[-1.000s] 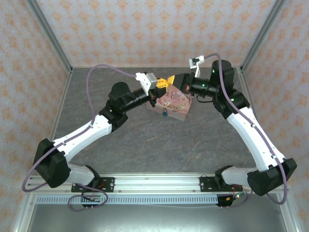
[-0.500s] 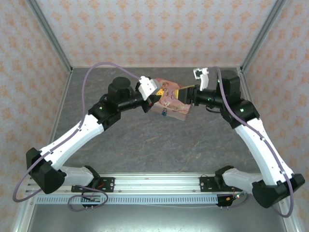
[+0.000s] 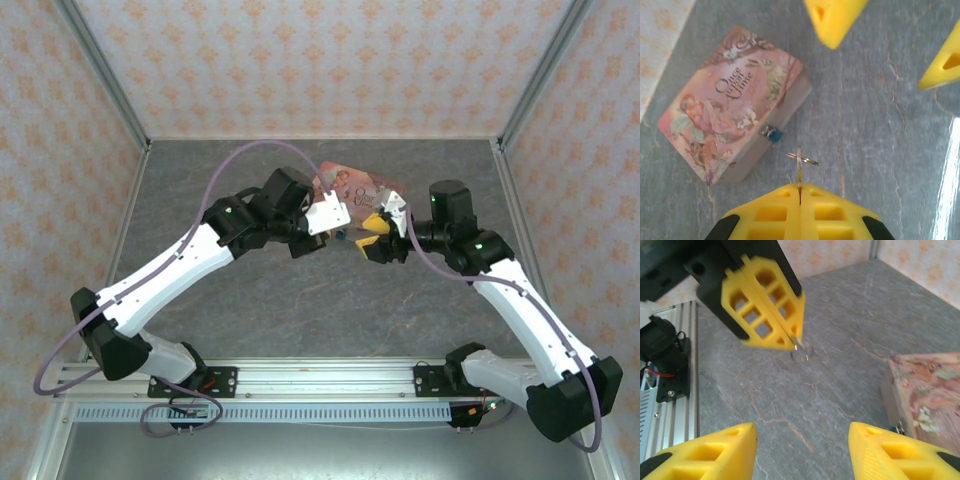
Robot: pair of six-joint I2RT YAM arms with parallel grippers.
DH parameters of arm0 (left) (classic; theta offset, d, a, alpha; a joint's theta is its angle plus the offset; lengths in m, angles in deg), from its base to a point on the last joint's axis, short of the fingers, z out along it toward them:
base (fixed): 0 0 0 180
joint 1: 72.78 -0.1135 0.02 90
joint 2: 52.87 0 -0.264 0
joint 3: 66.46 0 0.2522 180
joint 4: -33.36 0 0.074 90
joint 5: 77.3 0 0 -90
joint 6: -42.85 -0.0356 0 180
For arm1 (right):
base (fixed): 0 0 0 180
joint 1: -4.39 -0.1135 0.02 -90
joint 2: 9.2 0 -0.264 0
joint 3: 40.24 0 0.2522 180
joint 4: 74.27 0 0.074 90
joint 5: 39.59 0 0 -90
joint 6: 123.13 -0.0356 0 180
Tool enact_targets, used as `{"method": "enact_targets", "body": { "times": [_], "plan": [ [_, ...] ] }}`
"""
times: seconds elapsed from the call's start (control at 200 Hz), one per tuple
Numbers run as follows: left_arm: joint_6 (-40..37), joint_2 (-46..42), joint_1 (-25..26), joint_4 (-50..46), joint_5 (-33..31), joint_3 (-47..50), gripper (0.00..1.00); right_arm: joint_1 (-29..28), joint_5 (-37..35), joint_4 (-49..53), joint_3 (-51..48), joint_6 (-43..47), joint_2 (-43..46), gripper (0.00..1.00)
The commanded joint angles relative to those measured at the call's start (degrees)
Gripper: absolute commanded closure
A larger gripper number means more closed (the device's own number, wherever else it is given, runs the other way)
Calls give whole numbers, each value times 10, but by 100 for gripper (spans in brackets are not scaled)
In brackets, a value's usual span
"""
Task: Unlock the padlock with the key
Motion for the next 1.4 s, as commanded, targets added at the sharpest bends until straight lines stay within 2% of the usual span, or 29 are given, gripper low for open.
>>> {"method": "enact_targets", "body": {
  "times": [0.0,0.22,0.545,0.731,1.111,1.316,1.391],
  "plan": [
    [-24,16,11,-93,-48,-43,100,-8,75,-72,-9,29,-22,49],
    [-34,29,22,-100,-50,-60,100,-37,89,-133,-25,10,-62,50],
    [-35,31,25,-90,-32,-66,100,-53,83,-251,-70,-53,-65,54],
    [-36,30,26,-86,-31,-66,100,-55,83,-272,-74,-64,-66,66],
    [-40,31,26,-89,-32,-70,100,-56,86,-245,-70,-56,-68,100],
    [-42,30,26,-88,-41,-69,100,-55,85,-200,-66,-30,-66,100],
    [-38,26,26,-80,-50,-67,89,-56,80,-198,-70,-29,-62,100]
  ]
}}
